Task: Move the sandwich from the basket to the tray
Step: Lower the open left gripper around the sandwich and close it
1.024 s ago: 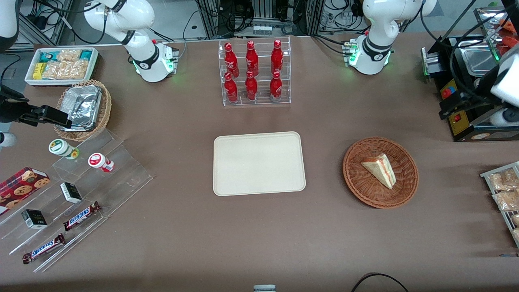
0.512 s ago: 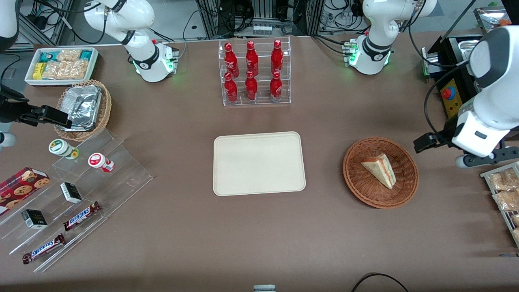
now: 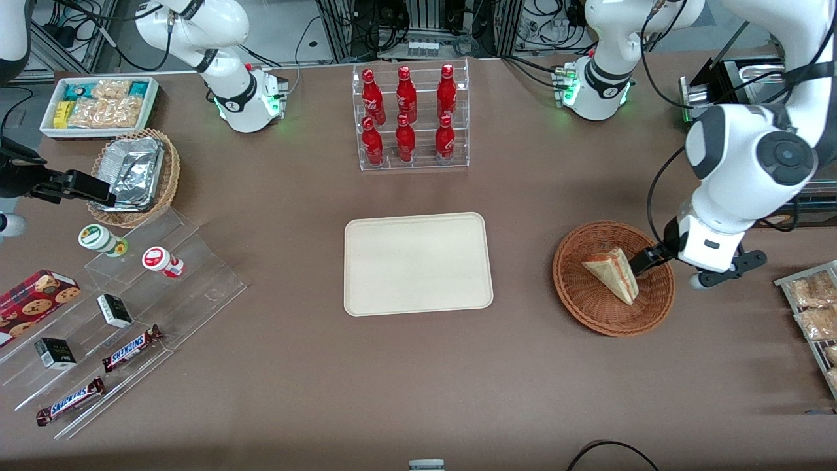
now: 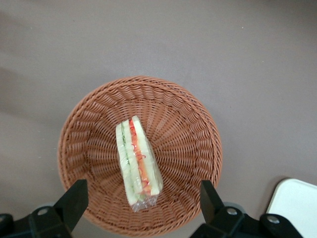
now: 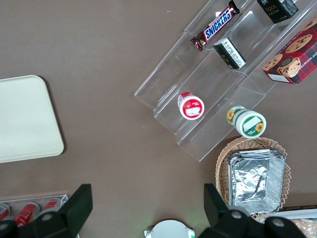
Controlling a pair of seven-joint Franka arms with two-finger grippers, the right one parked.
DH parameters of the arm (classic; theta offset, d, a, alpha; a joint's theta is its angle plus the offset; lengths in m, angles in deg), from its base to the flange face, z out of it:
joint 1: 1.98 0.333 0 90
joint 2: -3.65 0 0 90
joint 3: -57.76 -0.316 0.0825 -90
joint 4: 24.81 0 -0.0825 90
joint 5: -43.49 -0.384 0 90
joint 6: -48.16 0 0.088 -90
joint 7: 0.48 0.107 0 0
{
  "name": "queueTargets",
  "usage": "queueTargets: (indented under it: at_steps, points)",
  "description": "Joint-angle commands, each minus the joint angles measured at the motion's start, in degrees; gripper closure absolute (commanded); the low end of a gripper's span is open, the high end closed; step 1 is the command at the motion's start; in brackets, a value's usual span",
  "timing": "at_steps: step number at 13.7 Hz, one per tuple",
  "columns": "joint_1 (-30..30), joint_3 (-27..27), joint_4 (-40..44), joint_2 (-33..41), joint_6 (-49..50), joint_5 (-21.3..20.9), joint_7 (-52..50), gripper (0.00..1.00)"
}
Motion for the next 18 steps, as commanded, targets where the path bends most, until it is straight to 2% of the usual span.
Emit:
queueTargets:
  at_steps: [1, 11, 18]
  points:
    - [-0.33, -0.27, -7.4, 1.85, -8.01, -0.46, -3.05, 0.0]
    - [-2.26, -0.27, -11.46, -4.3, -17.34, -0.37, -11.4, 0.0]
    - [-2.09, -0.45, -12.86, -5.53, -17.7, -0.46, -11.93, 0.0]
